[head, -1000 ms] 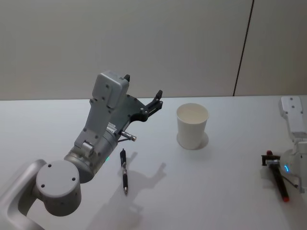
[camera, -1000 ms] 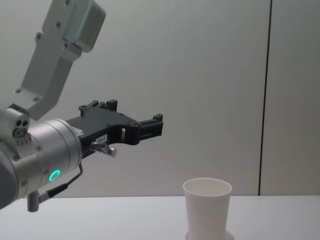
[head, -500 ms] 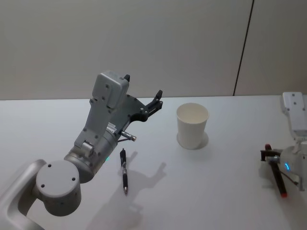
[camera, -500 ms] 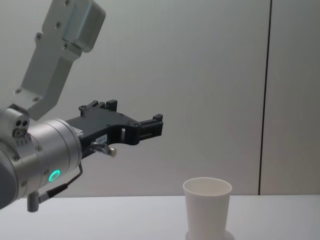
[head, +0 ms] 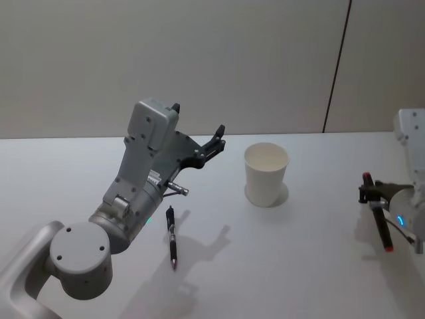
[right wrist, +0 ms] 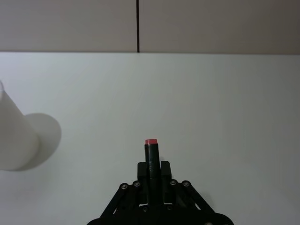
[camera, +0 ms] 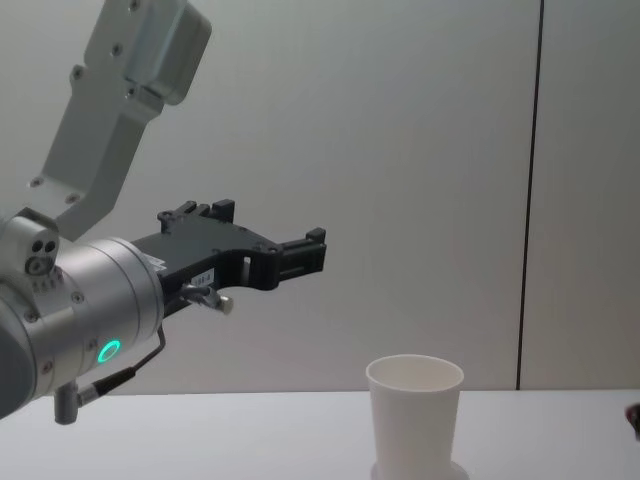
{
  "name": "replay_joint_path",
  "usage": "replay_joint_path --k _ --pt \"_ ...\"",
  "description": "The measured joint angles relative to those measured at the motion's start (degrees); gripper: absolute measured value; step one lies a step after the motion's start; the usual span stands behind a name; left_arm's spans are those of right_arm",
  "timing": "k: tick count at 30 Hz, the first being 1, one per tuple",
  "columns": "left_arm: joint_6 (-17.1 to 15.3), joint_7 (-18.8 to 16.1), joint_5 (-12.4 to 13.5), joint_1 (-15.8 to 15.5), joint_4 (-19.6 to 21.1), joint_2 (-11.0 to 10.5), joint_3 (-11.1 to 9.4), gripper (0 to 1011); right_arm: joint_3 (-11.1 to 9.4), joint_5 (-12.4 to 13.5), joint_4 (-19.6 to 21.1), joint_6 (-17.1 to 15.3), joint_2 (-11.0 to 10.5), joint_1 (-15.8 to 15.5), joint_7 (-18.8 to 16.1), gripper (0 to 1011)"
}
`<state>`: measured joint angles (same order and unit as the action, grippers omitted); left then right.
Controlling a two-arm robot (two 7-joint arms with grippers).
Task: Place the pen into the pen holder.
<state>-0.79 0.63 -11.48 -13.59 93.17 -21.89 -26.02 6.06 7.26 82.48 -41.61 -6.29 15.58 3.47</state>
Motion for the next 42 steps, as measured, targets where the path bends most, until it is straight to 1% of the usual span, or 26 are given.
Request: replay_joint_path --k 1,4,7,17,19,20,23,24,25,26,27,28,29,30,33,34,36,37,39,40,42 --pt "0.0 0.0 0.0 0.0 0.0 0.0 0.0 1000 0.0 0.0 0.5 1.0 0.0 -0.2 -0.4 163" --pt "0.0 0.0 0.0 0.0 0.0 0.0 0.0 1000 -0.1 0.0 1.2 2.4 -0.1 -0.6 -0.9 163" --pt "0.0 0.0 0.0 0.0 0.0 0.0 0.0 1000 -0.2 0.2 2.3 5.2 -0.2 -1.1 -1.8 163" --pt "0.0 0.0 0.0 0.0 0.0 0.0 0.0 1000 -0.3 0.9 3.9 12.6 -0.2 -2.0 -3.8 163" --pt "0.0 0.0 0.0 0.0 0.0 0.0 0.0 1000 -0.3 1.2 4.2 15.3 -0.2 -2.2 -4.5 163" --pt "0.0 0.0 0.0 0.0 0.0 0.0 0.0 1000 -0.3 1.2 4.2 15.3 -0.2 -2.2 -4.5 163" --pt "0.0 0.0 0.0 0.0 0.0 0.0 0.0 1000 -0.3 1.5 4.3 18.7 -0.1 -2.3 -5.4 163" --pt "0.0 0.0 0.0 0.0 0.0 0.0 0.0 1000 -0.3 1.6 4.3 19.4 0.0 -2.3 -5.6 163" --pt "0.0 0.0 0.0 0.0 0.0 0.0 0.0 1000 -0.3 1.7 4.3 20.8 0.0 -2.3 -6.0 163" --pt "0.0 0.0 0.0 0.0 0.0 0.0 0.0 1000 -0.3 1.7 4.3 20.8 0.0 -2.3 -6.0 163" --pt "0.0 0.0 0.0 0.0 0.0 0.0 0.0 1000 -0.2 1.7 4.3 21.8 0.1 -2.3 -6.3 163" --pt "0.0 0.0 0.0 0.0 0.0 0.0 0.0 1000 -0.2 1.8 4.2 23.5 0.2 -2.3 -6.8 163" --pt "0.0 0.0 0.0 0.0 0.0 0.0 0.0 1000 -0.1 1.8 4.1 24.0 0.2 -2.3 -6.9 163" --pt "0.0 0.0 0.0 0.0 0.0 0.0 0.0 1000 0.0 1.8 3.8 25.7 0.3 -2.3 -7.4 163" --pt "0.0 0.0 0.0 0.0 0.0 0.0 0.0 1000 0.2 1.8 3.3 28.1 0.4 -2.1 -8.2 163" --pt "0.0 0.0 0.0 0.0 0.0 0.0 0.0 1000 0.3 1.8 2.9 29.6 0.6 -1.9 -8.6 163" --pt "0.0 0.0 0.0 0.0 0.0 0.0 0.0 1000 0.4 1.8 2.4 31.0 0.7 -1.7 -9.1 163" --pt "0.0 0.0 0.0 0.0 0.0 0.0 0.0 1000 0.6 1.8 1.9 32.5 0.9 -1.5 -9.6 163" --pt "0.0 0.0 0.0 0.0 0.0 0.0 0.0 1000 0.7 1.8 1.4 33.8 1.1 -1.3 -10.0 163" --pt "0.0 0.0 0.0 0.0 0.0 0.0 0.0 1000 0.9 1.8 0.7 35.2 1.3 -1.0 -10.4 163" --pt "0.0 0.0 0.0 0.0 0.0 0.0 0.0 1000 1.1 1.8 0.1 36.4 1.5 -0.7 -10.8 163"
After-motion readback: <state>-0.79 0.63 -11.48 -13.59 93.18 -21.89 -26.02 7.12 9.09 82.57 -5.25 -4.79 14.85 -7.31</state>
